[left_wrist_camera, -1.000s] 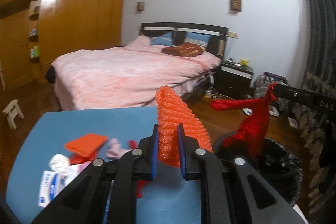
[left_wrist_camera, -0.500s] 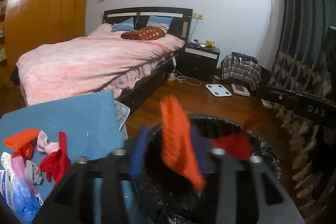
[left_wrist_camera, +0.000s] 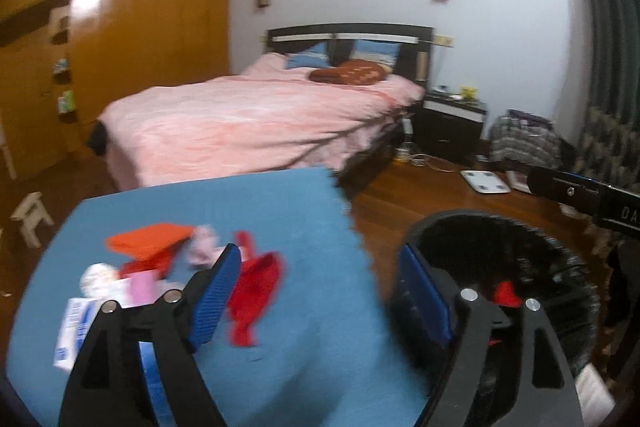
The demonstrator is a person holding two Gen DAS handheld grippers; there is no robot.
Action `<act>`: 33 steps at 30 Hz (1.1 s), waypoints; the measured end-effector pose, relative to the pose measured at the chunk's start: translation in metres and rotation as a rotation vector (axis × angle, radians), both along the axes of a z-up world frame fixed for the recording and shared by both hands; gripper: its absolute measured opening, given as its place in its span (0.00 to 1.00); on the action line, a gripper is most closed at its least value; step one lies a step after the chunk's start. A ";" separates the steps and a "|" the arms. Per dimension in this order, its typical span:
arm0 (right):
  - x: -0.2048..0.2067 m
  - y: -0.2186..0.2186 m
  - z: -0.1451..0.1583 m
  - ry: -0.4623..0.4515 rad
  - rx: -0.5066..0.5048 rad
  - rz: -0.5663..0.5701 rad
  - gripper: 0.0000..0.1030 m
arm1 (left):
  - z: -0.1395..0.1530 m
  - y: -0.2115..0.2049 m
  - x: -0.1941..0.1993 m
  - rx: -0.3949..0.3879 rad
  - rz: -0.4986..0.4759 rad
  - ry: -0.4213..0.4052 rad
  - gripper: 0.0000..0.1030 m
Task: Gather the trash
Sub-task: 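Carry the orange mesh bag and red glove over the bin and release both, then grasp the blue plastic bag with the left tool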
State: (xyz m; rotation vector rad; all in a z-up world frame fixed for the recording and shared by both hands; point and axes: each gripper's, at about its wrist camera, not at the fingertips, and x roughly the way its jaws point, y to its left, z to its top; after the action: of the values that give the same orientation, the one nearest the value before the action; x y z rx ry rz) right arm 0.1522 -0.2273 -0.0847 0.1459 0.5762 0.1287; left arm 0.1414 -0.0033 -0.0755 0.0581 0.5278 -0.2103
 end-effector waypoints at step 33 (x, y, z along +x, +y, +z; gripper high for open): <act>0.040 0.174 -0.072 0.107 -0.100 0.273 0.90 | -0.095 0.123 0.008 0.007 0.188 0.297 0.41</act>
State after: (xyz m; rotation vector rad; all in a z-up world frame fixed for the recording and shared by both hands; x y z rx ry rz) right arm 0.1918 -0.0532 -0.1569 -0.0245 0.7061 0.3583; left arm 0.1494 0.1200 -0.1702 -0.0163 0.8257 -0.0322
